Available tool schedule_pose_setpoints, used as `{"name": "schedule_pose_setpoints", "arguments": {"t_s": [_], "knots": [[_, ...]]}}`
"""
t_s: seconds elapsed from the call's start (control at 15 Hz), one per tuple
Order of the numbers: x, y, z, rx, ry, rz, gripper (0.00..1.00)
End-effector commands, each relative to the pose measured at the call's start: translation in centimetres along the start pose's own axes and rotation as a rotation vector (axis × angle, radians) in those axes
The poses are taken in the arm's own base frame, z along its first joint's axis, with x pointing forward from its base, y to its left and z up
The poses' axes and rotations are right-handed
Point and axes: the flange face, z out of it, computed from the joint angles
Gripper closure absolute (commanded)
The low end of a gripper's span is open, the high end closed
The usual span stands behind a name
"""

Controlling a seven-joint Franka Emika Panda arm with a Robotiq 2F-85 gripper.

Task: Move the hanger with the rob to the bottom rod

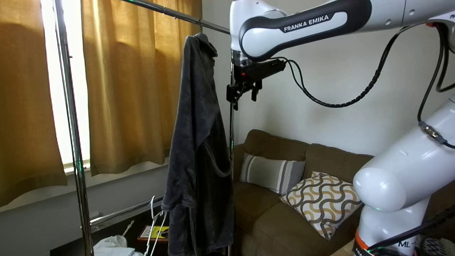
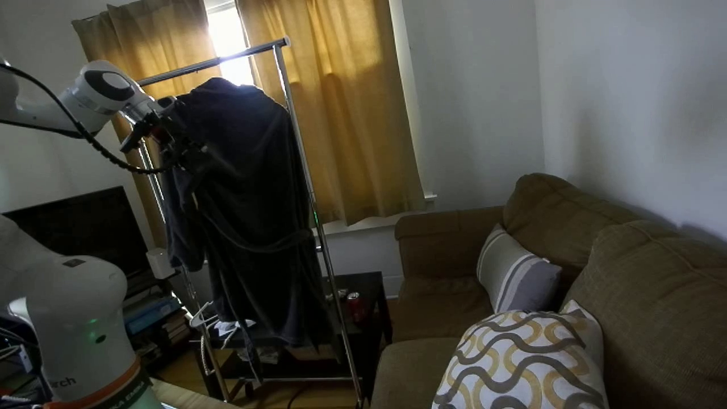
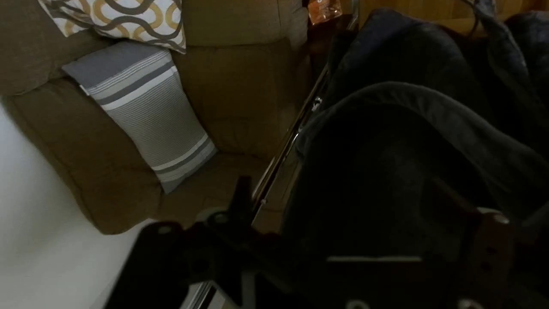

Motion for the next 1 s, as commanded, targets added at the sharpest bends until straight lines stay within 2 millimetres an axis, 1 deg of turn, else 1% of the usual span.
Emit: {"name": "schedule_pose_setpoints", "arguments": {"t_s": [0.0, 0.07, 0.2, 0.27, 0.4, 0.6, 0.67, 0.8, 0.93], "knots": [[1.7, -2.8, -4.0, -0.074, 0.007, 0.074, 0.0], [1.8, -3.8, -5.3, -0.092, 0.02, 0.1, 0.0], [2.4, -5.3, -7.2, -0.112, 0.054, 0.134, 0.0], [1.4, -4.2, -6.2, -0.086, 0.049, 0.096, 0.0], [2.0, -5.2, -7.2, -0.09, 0.065, 0.113, 0.0], [2.5, -5.3, -7.1, -0.09, 0.062, 0.12, 0.0], [2.2, -5.3, -7.1, -0.091, 0.068, 0.116, 0.0], [2.4, -5.9, -9.0, -0.091, 0.154, 0.117, 0.0], [2.7, -6.3, -11.7, -0.066, 0.255, 0.149, 0.0]]}}
